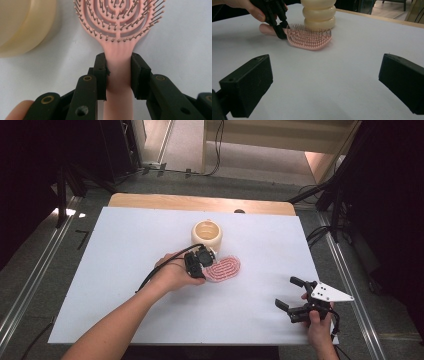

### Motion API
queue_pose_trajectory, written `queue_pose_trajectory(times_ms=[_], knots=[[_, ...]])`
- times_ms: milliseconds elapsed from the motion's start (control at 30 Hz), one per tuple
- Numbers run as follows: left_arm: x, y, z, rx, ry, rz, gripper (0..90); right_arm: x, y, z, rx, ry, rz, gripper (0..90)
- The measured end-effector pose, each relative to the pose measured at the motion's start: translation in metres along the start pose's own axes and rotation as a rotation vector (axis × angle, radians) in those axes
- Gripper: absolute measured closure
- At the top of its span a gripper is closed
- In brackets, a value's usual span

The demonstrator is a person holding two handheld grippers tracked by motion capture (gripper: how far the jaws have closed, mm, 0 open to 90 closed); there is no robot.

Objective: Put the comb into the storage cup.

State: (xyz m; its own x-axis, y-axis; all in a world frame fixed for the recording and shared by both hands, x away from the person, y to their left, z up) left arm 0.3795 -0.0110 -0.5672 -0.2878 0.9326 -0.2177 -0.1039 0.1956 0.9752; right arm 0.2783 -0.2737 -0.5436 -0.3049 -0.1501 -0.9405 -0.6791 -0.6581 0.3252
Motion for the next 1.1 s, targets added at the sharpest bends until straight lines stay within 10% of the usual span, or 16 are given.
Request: queue_pose_trajectory(times_ms=[1100], knots=[[-0.016,0.043,0.006,-0.005,0.026,-0.262,71.0,0.000,0.000,0.000,0.002,0.001,0.001,0.0]])
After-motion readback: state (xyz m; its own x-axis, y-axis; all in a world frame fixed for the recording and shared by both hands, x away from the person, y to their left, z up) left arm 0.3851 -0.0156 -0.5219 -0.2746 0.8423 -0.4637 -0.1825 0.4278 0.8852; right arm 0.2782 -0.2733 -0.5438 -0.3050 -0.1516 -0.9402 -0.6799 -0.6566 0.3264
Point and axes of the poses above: each handheld gripper's, and its own axes: y roughly backward along the jaws, x roughly out of its underside, z roughly to its left, the point moved 10 cm from there along -y, roughly forward along the jaws, and after that the axes turned 1 degree about x, right-handed, at the moved point
